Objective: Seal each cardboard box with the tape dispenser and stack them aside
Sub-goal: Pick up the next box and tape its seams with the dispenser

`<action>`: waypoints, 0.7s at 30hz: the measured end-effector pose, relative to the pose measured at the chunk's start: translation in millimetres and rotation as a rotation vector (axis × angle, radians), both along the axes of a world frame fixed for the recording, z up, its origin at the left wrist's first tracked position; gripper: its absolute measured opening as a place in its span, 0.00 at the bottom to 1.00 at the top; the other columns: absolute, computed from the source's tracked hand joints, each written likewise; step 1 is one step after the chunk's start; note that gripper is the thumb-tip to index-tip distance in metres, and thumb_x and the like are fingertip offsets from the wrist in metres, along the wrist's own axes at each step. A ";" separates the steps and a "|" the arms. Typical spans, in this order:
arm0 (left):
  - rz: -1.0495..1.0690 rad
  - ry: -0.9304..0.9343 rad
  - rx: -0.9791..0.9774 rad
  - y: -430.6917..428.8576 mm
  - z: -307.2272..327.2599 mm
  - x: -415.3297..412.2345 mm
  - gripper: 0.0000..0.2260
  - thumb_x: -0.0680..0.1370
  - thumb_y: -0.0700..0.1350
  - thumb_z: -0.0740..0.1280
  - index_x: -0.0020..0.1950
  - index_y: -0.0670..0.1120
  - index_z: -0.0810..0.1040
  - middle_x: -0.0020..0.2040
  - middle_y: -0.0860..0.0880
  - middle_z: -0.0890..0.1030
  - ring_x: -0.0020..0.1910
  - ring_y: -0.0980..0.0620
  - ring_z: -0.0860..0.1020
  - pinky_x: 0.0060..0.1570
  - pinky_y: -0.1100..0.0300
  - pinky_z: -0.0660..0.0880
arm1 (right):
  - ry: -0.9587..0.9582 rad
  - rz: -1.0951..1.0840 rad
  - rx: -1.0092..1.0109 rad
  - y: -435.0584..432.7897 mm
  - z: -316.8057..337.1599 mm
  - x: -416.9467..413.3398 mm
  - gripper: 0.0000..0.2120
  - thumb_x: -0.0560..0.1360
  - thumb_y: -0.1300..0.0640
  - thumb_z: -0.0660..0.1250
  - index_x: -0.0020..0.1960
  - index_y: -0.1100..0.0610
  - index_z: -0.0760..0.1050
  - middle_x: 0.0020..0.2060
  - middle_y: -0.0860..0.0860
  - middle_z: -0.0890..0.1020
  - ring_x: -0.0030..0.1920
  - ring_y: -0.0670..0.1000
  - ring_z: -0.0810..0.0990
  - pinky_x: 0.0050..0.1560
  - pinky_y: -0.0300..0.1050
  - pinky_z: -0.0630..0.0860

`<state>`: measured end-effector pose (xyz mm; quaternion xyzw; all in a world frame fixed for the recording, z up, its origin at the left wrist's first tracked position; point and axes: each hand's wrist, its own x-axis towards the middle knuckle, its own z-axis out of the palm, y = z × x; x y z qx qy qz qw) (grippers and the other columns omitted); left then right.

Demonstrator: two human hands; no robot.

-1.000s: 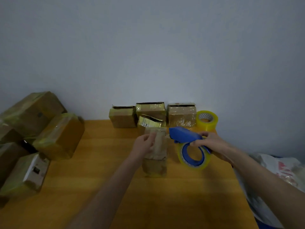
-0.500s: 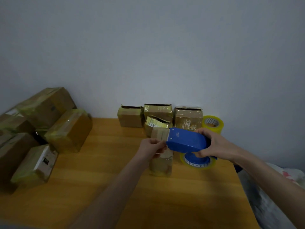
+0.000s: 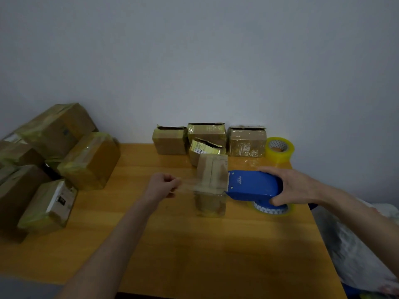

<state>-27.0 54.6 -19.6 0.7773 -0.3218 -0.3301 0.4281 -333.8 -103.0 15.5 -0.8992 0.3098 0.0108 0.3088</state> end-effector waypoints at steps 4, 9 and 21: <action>0.024 0.019 0.020 1.1 -10.8 1.4 0.08 0.78 0.42 0.68 0.43 0.39 0.80 0.37 0.47 0.77 0.36 0.54 0.75 0.29 0.68 0.76 | -0.104 -0.041 0.069 1.9 -5.8 -4.5 0.27 0.66 0.46 0.78 0.58 0.32 0.67 0.54 0.38 0.77 0.51 0.43 0.79 0.51 0.45 0.79; 0.059 0.014 0.008 -4.2 -20.9 -3.8 0.08 0.77 0.42 0.68 0.39 0.42 0.79 0.36 0.48 0.77 0.36 0.55 0.75 0.32 0.63 0.75 | -0.031 -0.061 -0.001 1.3 -12.3 -4.0 0.30 0.64 0.48 0.78 0.60 0.39 0.66 0.50 0.38 0.77 0.49 0.41 0.78 0.47 0.41 0.78; 0.067 0.033 -0.007 5.4 -33.3 15.4 0.09 0.79 0.44 0.66 0.44 0.39 0.78 0.38 0.46 0.75 0.38 0.53 0.74 0.30 0.66 0.77 | 0.157 -0.109 -0.106 -14.9 -17.6 -15.2 0.31 0.63 0.46 0.77 0.60 0.41 0.65 0.42 0.35 0.75 0.40 0.37 0.75 0.42 0.39 0.73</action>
